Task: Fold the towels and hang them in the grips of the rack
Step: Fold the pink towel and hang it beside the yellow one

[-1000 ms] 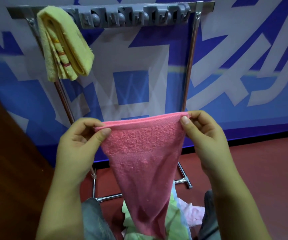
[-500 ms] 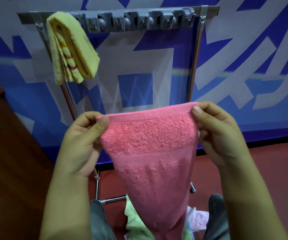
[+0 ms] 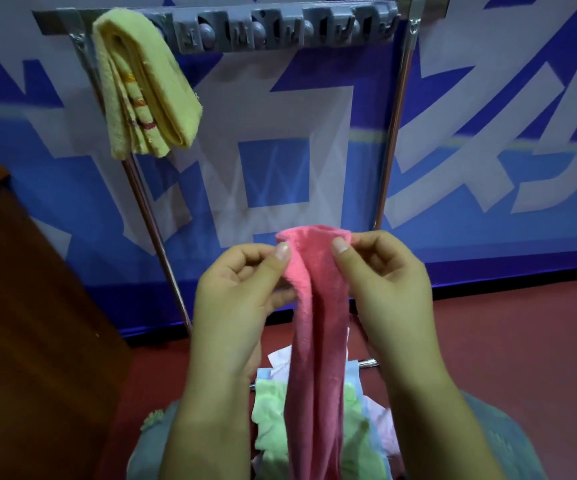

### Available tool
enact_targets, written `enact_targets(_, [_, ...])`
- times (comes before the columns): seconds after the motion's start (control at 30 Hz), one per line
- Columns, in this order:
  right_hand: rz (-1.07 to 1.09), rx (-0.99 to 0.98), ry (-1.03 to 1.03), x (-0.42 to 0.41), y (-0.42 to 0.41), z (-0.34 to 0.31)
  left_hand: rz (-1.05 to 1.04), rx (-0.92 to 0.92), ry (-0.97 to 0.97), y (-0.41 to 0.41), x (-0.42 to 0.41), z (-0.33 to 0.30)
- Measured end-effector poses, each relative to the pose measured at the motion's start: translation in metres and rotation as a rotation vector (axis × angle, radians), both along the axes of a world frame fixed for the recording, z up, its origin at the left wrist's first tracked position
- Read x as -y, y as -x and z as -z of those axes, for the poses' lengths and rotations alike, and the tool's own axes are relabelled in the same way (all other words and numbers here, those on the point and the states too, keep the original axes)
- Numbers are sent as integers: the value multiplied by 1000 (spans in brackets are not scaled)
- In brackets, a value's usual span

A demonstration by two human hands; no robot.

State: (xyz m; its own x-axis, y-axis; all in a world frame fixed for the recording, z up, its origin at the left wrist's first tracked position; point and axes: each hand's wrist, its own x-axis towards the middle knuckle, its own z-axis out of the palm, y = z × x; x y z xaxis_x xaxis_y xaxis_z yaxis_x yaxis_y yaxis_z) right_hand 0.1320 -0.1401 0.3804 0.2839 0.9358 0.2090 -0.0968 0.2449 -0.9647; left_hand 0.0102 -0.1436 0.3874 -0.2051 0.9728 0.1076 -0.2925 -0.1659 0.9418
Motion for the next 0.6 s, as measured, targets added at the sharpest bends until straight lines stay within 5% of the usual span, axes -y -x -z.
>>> enact_targets(0.6, [-4, 362, -197, 18, 4, 1, -102, -121, -86, -13, 23, -1])
